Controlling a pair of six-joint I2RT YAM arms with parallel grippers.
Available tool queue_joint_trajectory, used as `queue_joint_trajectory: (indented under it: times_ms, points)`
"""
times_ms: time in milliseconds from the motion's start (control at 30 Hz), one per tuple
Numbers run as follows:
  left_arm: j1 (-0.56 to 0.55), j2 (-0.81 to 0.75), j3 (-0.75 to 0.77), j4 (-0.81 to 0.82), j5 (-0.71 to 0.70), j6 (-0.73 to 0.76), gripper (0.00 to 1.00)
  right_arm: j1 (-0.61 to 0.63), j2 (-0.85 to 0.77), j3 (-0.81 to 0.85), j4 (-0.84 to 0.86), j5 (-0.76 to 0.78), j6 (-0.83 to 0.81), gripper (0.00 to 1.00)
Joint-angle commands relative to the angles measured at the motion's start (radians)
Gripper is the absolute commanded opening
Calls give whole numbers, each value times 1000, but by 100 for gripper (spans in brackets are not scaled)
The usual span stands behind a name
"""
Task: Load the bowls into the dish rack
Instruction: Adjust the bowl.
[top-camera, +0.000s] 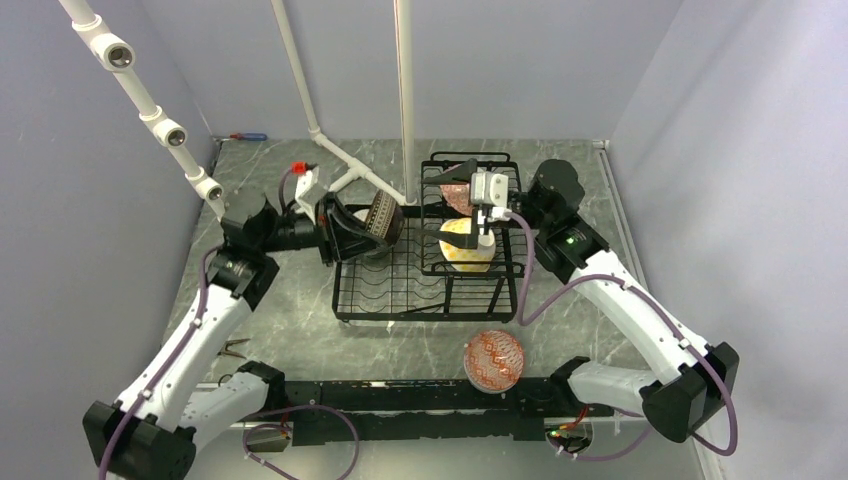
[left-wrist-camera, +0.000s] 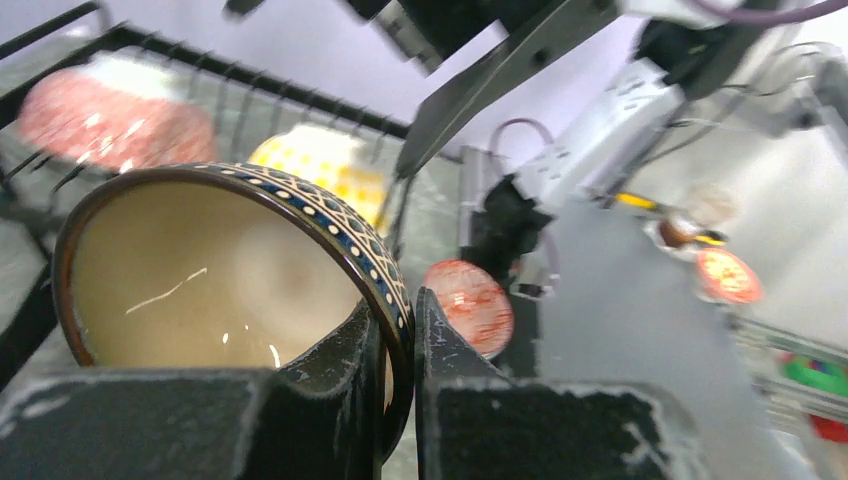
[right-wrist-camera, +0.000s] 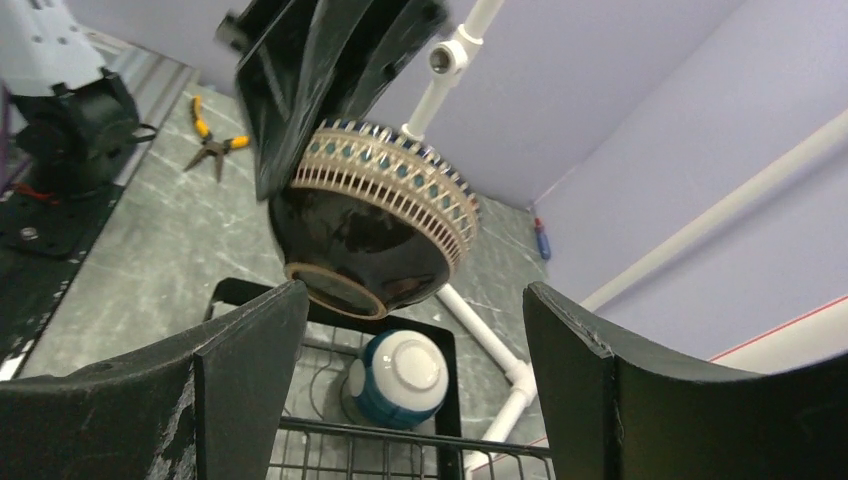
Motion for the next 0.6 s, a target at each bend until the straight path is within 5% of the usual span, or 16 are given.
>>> queue_joint_trajectory:
  times_ms: [0, 100, 233, 567]
  points:
    - [1, 90, 251, 98, 299, -201, 3, -34, 13, 103, -119, -219, -61, 82]
    - [0, 176, 417, -237, 428, -45, 3, -34, 38, 168, -289, -236, -220, 82]
    - [-1, 260, 566, -622, 480, 173, 3, -33, 30, 166, -316, -223, -344, 82]
    - [-1, 357, 671, -928, 475, 377, 3, -27, 107, 253, -316, -267, -346, 85]
